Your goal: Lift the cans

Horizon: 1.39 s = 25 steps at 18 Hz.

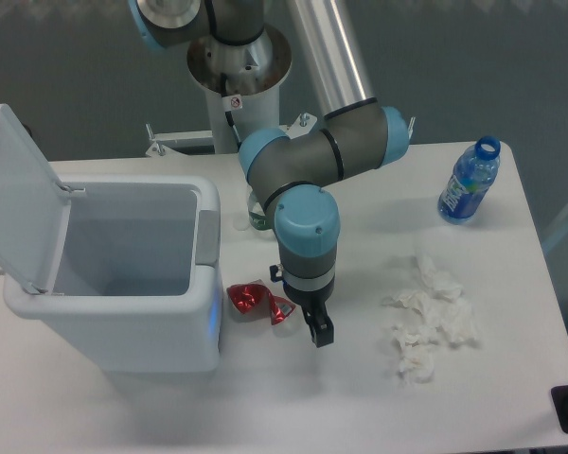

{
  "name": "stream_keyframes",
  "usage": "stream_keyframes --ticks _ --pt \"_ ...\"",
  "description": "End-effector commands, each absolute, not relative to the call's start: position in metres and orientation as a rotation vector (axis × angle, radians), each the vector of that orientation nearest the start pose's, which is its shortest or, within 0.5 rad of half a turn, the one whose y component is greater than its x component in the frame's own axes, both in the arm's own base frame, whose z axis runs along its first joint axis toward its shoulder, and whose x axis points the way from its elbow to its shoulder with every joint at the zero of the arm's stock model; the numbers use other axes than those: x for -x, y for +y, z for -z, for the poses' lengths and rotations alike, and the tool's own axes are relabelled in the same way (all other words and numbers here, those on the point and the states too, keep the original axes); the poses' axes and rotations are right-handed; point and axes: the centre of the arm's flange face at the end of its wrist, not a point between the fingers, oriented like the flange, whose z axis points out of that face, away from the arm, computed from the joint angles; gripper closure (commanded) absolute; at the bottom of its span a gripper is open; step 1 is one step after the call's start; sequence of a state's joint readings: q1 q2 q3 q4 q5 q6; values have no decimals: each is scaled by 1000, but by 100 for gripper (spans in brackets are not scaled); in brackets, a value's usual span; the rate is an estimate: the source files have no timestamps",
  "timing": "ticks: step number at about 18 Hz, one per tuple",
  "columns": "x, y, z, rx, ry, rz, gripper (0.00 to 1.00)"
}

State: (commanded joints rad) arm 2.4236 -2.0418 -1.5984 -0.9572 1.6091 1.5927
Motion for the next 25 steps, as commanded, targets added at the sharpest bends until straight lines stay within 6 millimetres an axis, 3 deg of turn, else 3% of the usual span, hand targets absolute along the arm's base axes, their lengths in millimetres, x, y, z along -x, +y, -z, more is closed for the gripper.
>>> stream_keyframes --ticks 4,8,12,15,16,25 --pt "413 503 -290 3046 750 -261 0" --pt "410 499 -308 3087 123 -291 0" --pt "393 485 -279 3107 -445 -248 0" --pt "396 483 -255 3023 -901 -216 0" --pt "397 484 -246 3004 -991 -207 0" --pt "394 490 -245 2848 -1336 -203 0"
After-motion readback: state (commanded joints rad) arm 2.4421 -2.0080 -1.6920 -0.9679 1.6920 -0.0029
